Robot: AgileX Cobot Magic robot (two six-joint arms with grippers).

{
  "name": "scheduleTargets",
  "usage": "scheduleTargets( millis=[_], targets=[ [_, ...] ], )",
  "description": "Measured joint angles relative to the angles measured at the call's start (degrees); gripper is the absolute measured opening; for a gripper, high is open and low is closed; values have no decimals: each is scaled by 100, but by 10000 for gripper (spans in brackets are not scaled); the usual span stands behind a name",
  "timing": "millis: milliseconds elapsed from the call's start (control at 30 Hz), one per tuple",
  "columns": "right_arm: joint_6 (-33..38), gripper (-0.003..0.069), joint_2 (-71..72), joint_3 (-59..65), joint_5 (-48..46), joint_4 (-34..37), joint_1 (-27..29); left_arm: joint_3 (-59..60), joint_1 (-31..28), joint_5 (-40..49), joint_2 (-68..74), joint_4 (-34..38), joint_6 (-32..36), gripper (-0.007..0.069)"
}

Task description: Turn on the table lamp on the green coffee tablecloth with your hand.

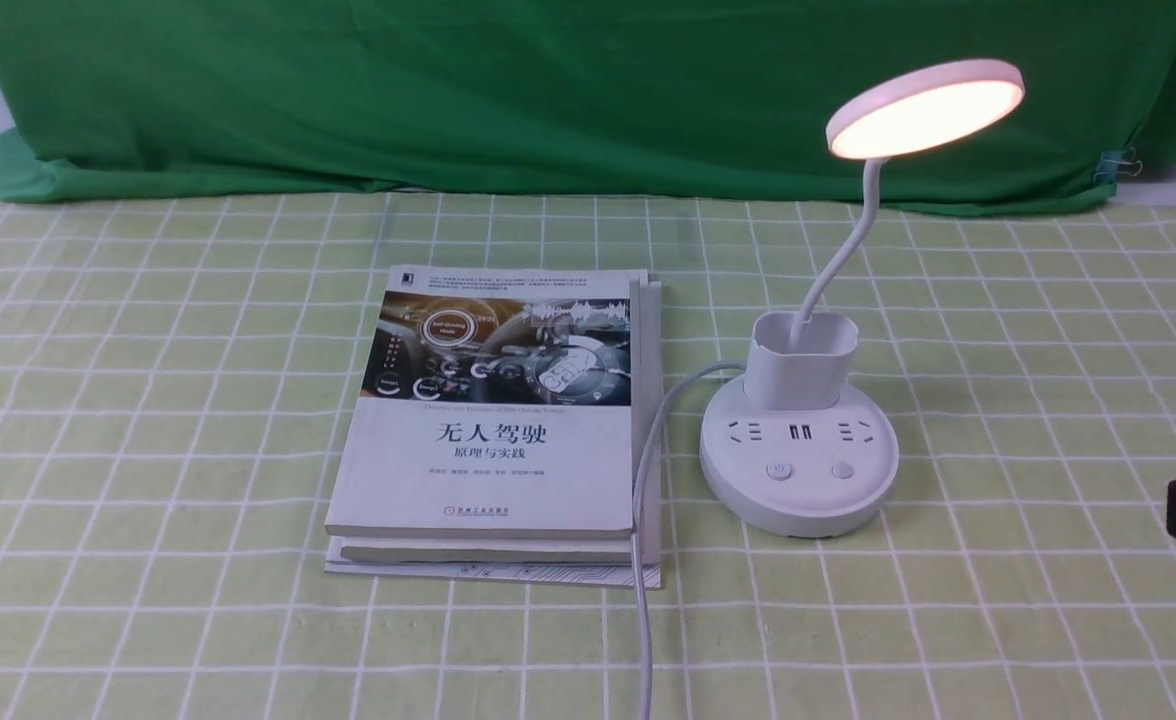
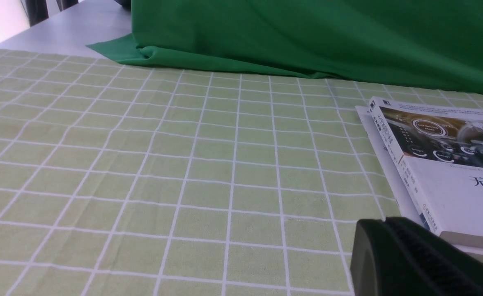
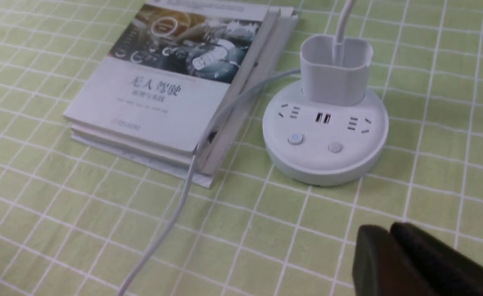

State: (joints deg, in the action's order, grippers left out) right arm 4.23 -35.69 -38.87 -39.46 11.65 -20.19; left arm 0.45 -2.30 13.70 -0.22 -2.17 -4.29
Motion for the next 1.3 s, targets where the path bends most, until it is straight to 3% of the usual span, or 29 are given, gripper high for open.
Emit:
scheduleTargets(
  millis=[200,333,567,867,1300],
  targets=[
    [198,33,1214,587,352,-168,734,0,0,0,0,0,0,3],
    [697,30,2217,1723,1261,-240,1426,0,0,0,0,0,0,3],
    [902,31,3075,3069,2345,-274,2113,0,0,0,0,0,0,3],
    [1185,31,3526,3910,2492,-362,2176,0,0,9,0,0,0,3],
    [1042,43,3563,3927,2476,-386,2176,0,0,1,0,-23,0,3]
  ],
)
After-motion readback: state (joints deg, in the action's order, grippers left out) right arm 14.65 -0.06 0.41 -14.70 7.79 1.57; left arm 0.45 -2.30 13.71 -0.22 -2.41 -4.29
